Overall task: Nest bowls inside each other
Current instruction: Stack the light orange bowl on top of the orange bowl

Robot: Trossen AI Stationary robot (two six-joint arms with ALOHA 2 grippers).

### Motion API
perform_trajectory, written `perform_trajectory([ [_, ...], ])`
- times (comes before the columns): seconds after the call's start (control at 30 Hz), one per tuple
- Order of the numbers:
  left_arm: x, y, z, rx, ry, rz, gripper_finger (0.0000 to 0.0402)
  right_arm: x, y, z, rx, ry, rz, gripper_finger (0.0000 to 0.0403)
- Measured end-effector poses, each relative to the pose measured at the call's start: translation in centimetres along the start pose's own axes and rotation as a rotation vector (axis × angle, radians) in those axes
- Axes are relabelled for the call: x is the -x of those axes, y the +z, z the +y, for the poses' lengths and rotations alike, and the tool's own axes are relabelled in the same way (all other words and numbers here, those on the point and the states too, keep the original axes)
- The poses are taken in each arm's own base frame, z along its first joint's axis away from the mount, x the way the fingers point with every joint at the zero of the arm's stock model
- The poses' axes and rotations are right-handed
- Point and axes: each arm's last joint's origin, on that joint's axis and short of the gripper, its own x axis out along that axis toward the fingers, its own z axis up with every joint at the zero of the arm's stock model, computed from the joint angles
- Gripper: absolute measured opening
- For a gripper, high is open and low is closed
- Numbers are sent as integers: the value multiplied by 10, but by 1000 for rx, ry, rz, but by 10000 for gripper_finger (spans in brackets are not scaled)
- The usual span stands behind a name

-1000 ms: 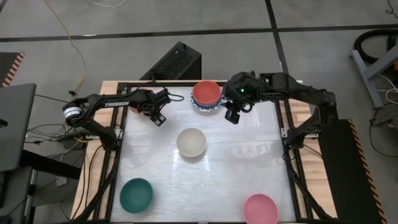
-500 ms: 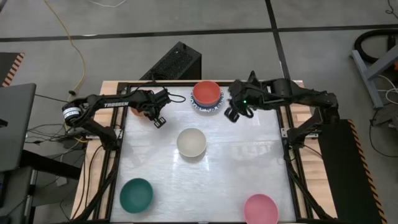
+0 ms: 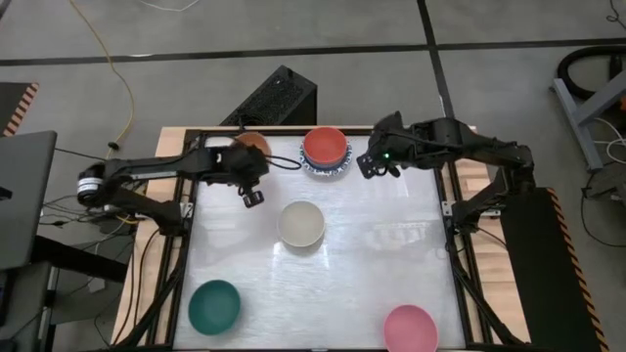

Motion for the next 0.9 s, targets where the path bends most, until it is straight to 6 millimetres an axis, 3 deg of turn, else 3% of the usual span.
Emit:
perform_trajectory([
  [0.13, 28, 15, -7, -119, -26, -113, 0, -3, 4, -4, -28, -17, -2, 145],
  [0.33, 53, 28, -25, -462, -48, -224, 0, -6, 10, -3, 13, 30, -9, 145],
  [0.6, 61, 27, -35, -754, 257, -173, 0, -10, 26, 2, -26, 110, -101, 145],
  [0.9, 59, 42, -36, -888, 516, -153, 0, -15, 46, 23, 51, 216, -282, 145],
])
